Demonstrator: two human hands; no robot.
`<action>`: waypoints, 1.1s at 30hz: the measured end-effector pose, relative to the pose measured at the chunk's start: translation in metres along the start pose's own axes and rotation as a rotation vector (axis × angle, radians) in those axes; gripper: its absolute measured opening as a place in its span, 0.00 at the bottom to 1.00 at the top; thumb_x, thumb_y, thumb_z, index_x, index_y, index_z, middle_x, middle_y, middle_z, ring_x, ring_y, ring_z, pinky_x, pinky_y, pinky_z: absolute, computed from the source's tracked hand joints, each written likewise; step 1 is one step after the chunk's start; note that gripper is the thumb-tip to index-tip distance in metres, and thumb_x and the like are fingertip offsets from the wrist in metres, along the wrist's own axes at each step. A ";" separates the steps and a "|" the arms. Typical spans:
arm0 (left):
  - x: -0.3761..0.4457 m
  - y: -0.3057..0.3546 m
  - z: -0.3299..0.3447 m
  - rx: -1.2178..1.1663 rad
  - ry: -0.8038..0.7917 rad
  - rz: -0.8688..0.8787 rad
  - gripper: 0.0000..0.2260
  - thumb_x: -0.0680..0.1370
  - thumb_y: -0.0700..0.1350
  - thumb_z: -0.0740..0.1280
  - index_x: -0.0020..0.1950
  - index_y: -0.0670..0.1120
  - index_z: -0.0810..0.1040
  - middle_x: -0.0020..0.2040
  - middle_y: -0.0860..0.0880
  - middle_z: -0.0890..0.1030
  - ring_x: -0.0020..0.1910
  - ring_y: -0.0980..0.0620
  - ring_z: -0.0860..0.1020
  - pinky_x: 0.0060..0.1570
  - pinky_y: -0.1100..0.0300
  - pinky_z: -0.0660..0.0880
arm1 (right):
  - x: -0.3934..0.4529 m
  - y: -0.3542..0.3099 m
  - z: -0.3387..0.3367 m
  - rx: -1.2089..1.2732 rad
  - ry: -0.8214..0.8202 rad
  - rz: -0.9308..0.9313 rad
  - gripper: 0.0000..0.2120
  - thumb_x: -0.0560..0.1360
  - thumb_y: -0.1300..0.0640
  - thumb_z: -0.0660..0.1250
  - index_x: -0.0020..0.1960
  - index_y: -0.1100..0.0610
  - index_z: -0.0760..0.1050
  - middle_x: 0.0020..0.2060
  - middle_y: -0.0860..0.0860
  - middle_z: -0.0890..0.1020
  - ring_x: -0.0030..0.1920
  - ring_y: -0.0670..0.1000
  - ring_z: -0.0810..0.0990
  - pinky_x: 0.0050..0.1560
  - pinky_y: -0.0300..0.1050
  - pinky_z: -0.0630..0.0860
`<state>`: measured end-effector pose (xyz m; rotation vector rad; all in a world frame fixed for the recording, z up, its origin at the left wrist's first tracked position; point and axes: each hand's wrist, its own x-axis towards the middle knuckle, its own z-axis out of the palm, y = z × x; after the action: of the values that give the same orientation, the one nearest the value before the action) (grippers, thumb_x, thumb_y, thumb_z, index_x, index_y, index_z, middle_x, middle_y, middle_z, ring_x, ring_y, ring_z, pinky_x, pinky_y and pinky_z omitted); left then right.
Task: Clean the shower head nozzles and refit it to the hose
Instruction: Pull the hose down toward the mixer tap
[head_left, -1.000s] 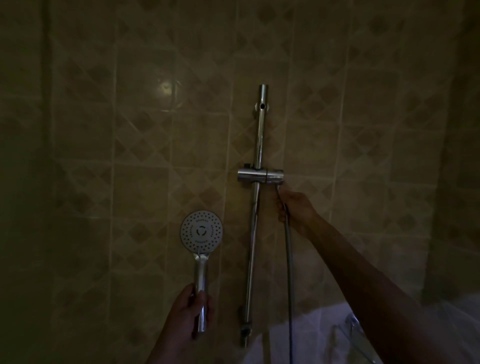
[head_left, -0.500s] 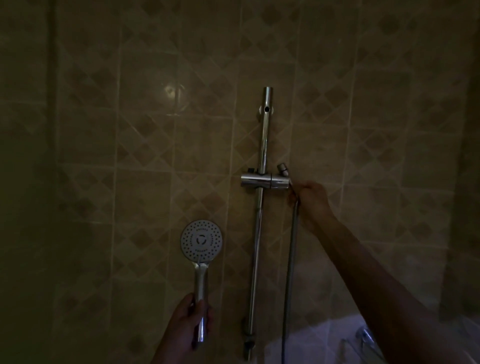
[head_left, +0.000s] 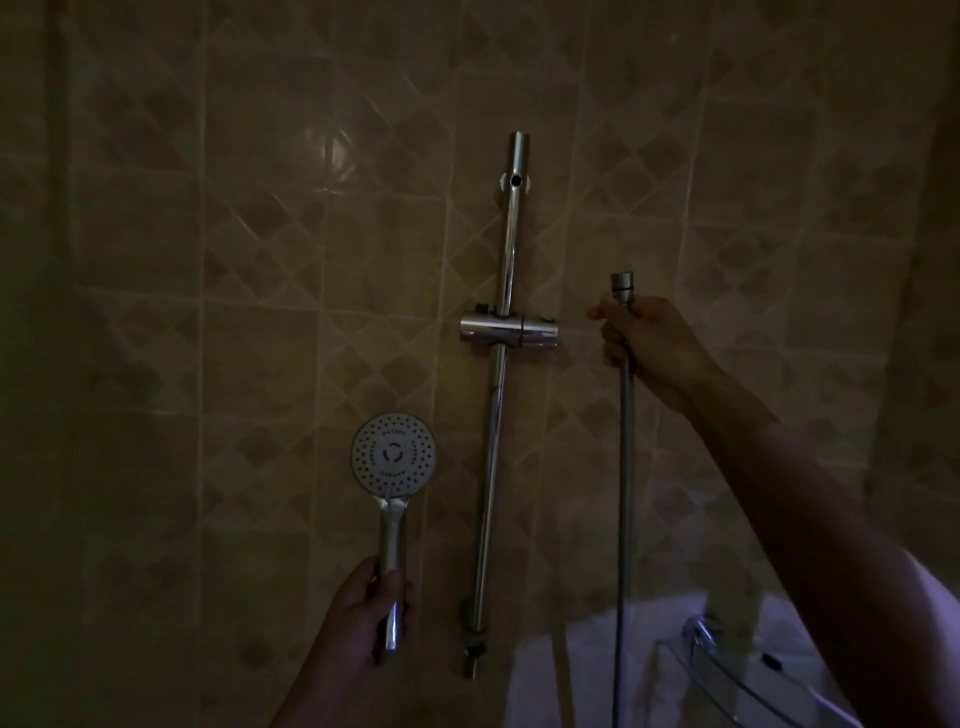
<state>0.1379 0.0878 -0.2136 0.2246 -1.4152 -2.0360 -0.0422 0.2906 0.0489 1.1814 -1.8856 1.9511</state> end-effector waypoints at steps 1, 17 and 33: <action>-0.002 -0.002 0.000 0.001 0.000 -0.003 0.06 0.78 0.34 0.58 0.41 0.38 0.71 0.26 0.46 0.77 0.21 0.52 0.73 0.20 0.64 0.70 | -0.005 0.004 0.000 0.029 -0.011 0.023 0.12 0.82 0.54 0.59 0.47 0.61 0.76 0.28 0.50 0.66 0.26 0.47 0.67 0.32 0.44 0.67; -0.061 -0.069 -0.044 -0.066 0.153 -0.199 0.05 0.78 0.35 0.60 0.43 0.40 0.72 0.32 0.44 0.73 0.23 0.54 0.73 0.23 0.64 0.70 | -0.215 0.155 0.060 0.318 -0.141 0.388 0.14 0.80 0.52 0.58 0.54 0.61 0.75 0.31 0.50 0.72 0.33 0.50 0.72 0.35 0.42 0.70; -0.131 -0.145 -0.098 -0.034 0.202 -0.486 0.04 0.78 0.36 0.60 0.45 0.39 0.73 0.31 0.46 0.77 0.26 0.52 0.74 0.25 0.62 0.69 | -0.384 0.320 0.104 -0.198 -0.183 0.649 0.12 0.78 0.54 0.66 0.36 0.53 0.75 0.29 0.46 0.77 0.32 0.44 0.75 0.34 0.40 0.71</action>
<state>0.2283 0.1197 -0.4104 0.8027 -1.2851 -2.3353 0.0570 0.2870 -0.4526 0.7672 -2.7473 1.8966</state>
